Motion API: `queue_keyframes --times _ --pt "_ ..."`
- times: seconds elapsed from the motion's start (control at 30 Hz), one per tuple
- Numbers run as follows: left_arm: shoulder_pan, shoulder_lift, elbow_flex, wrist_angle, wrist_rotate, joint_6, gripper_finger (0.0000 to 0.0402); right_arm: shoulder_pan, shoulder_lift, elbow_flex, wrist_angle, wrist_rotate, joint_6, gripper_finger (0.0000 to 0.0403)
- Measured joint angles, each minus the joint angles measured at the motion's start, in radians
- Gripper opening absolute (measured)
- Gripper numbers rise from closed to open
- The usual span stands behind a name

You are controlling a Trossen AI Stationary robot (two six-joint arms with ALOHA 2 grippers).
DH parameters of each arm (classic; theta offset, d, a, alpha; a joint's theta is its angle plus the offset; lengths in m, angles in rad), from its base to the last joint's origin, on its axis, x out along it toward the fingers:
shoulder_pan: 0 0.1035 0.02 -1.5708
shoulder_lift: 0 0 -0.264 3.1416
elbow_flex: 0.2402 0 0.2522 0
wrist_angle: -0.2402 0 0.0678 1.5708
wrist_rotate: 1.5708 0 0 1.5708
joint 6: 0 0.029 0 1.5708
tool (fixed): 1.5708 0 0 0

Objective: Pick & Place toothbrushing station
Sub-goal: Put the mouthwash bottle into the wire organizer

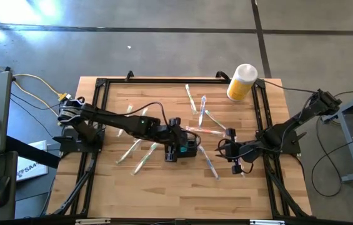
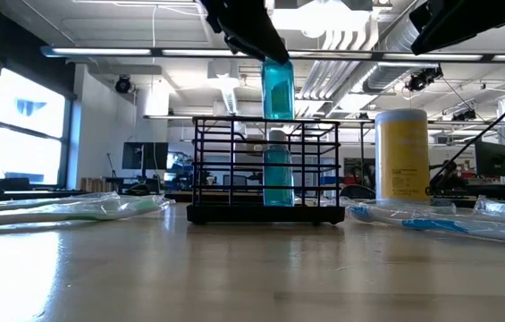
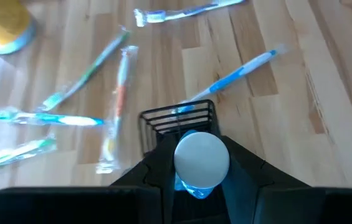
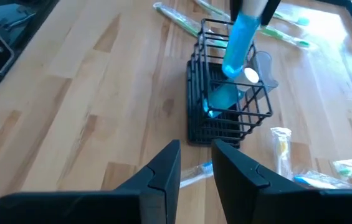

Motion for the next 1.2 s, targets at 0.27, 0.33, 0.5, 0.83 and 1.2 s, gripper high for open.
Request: queue_keyframes --times 0.27,0.33,0.5,0.83,1.2 --pt "0.0 0.025 -0.029 0.01 0.033 -0.018 0.0089 0.0 0.0 0.0 -0.001 -0.003 0.002 0.0083" --pt "0.0 0.037 -0.025 0.035 0.033 -0.019 0.0089 0.0 0.0 0.0 0.0 -0.003 0.002 0.0083" --pt "0.0 0.04 -0.027 0.026 0.046 -0.019 0.0089 0.0 0.0 0.0 0.002 -0.003 0.002 0.0083" --pt "0.0 0.04 -0.027 0.028 0.045 -0.026 0.0089 0.0 0.0 0.0 0.002 -0.003 0.002 0.0083" --pt "0.0 0.056 -0.025 0.04 0.044 -0.029 0.0089 0.0 0.0 0.0 0.002 -0.003 0.002 0.0083"
